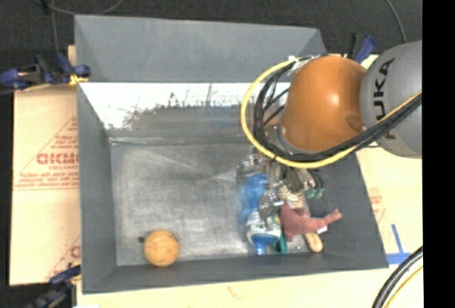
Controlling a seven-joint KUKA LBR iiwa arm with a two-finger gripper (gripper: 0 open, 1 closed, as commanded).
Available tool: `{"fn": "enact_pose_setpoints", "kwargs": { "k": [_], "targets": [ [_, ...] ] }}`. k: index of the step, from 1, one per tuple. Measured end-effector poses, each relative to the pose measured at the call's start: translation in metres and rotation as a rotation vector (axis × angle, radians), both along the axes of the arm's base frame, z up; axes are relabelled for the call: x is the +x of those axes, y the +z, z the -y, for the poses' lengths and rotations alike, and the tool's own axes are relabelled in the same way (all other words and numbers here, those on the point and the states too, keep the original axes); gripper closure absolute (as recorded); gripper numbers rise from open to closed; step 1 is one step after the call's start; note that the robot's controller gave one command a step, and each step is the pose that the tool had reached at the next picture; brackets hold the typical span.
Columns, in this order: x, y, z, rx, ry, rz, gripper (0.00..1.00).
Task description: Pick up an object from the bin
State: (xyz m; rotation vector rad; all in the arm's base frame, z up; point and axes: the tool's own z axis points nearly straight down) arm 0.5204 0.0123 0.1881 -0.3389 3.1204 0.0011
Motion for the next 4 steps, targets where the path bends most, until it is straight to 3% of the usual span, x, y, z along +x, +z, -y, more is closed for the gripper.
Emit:
{"fn": "enact_pose_setpoints", "kwargs": {
  "k": [1, 2, 3, 4],
  "targets": [
    [-0.016, -0.013, 0.014, -0.001, 0.160, 0.005, 0.00],
    [-0.019, -0.099, 0.041, -0.014, 0.288, -0.034, 1.00],
    [-0.019, -0.099, 0.041, -0.014, 0.287, -0.034, 1.00],
    [-0.020, -0.097, 0.039, -0.011, 0.285, -0.019, 1.00]
  ]
}}
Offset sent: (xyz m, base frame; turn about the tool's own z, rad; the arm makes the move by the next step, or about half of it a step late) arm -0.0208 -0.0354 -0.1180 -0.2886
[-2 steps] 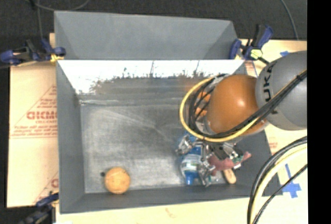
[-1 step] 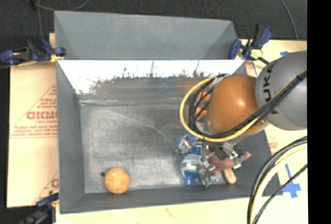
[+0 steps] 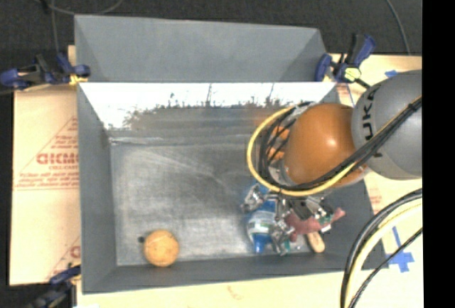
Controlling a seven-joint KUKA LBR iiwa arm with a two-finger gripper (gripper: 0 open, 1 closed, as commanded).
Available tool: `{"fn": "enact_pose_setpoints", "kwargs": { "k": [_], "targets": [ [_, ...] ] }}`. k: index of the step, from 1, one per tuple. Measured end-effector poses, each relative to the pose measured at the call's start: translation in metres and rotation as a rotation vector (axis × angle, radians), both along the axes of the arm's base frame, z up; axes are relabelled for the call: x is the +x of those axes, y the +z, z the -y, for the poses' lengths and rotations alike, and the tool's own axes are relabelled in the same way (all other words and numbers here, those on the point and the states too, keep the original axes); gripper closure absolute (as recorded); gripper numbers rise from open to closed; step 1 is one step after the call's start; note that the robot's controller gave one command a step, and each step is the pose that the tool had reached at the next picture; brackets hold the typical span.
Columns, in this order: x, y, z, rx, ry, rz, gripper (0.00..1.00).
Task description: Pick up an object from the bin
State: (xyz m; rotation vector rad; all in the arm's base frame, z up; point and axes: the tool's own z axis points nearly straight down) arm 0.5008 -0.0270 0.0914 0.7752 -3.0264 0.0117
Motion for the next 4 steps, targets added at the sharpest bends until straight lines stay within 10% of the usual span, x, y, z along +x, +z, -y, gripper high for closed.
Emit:
{"fn": "enact_pose_setpoints", "kwargs": {
  "k": [2, 3, 4],
  "targets": [
    [0.000, 0.000, 0.000, 0.001, -0.001, 0.000, 1.00],
    [-0.004, 0.169, -0.003, 0.012, 0.005, 0.023, 1.00],
    [-0.005, 0.168, -0.004, 0.013, 0.005, 0.018, 1.00]
  ]
}}
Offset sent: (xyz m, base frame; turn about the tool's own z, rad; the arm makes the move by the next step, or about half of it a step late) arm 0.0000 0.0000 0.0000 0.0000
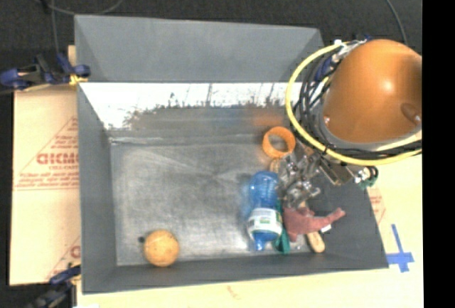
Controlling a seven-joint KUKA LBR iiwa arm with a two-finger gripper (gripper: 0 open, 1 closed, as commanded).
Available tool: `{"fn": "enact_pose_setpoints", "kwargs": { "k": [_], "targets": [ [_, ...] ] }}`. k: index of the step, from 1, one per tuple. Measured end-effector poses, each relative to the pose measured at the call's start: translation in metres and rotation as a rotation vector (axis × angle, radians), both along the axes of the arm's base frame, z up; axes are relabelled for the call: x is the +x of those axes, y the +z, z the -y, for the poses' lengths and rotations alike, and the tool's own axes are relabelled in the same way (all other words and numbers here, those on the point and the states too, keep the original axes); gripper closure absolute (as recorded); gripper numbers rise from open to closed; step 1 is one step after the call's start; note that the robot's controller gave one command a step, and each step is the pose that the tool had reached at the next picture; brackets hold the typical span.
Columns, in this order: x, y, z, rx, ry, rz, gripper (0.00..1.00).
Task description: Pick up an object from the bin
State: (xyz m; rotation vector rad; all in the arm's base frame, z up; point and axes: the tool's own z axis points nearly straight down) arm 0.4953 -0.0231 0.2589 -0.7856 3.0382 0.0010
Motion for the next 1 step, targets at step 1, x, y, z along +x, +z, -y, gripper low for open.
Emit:
{"fn": "enact_pose_setpoints", "kwargs": {
  "k": [1],
  "targets": [
    [0.0024, -0.0802, -0.0018, 0.000, -0.128, -0.002, 0.00]
  ]
}}
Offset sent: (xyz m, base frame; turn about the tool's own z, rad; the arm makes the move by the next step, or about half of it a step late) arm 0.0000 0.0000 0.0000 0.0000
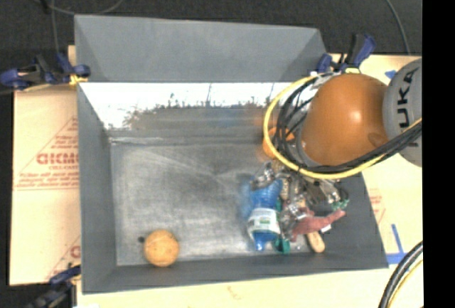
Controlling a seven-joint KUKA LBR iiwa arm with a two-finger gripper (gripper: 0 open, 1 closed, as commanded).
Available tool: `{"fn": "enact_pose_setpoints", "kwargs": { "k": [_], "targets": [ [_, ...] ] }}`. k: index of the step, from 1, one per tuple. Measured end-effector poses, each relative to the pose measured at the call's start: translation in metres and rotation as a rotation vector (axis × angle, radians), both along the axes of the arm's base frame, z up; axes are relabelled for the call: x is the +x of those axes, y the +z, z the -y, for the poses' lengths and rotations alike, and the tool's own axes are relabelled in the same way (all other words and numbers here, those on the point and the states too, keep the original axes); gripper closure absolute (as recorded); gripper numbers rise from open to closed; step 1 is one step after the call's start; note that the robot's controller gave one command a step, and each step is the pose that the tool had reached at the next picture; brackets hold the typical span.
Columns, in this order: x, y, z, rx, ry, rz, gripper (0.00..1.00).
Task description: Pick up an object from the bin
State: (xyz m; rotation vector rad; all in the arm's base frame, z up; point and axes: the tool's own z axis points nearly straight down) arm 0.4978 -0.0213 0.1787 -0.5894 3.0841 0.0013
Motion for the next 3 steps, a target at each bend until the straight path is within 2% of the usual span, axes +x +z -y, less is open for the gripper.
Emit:
{"fn": "enact_pose_setpoints", "kwargs": {
  "k": [1, 2, 3],
  "targets": [
    [0.001, 0.001, 0.000, 0.000, -0.001, 0.002, 0.00],
    [0.079, -0.095, 0.033, 0.008, -0.042, -0.005, 1.00],
    [0.079, -0.095, 0.033, 0.008, -0.043, -0.005, 1.00]
  ]
}}
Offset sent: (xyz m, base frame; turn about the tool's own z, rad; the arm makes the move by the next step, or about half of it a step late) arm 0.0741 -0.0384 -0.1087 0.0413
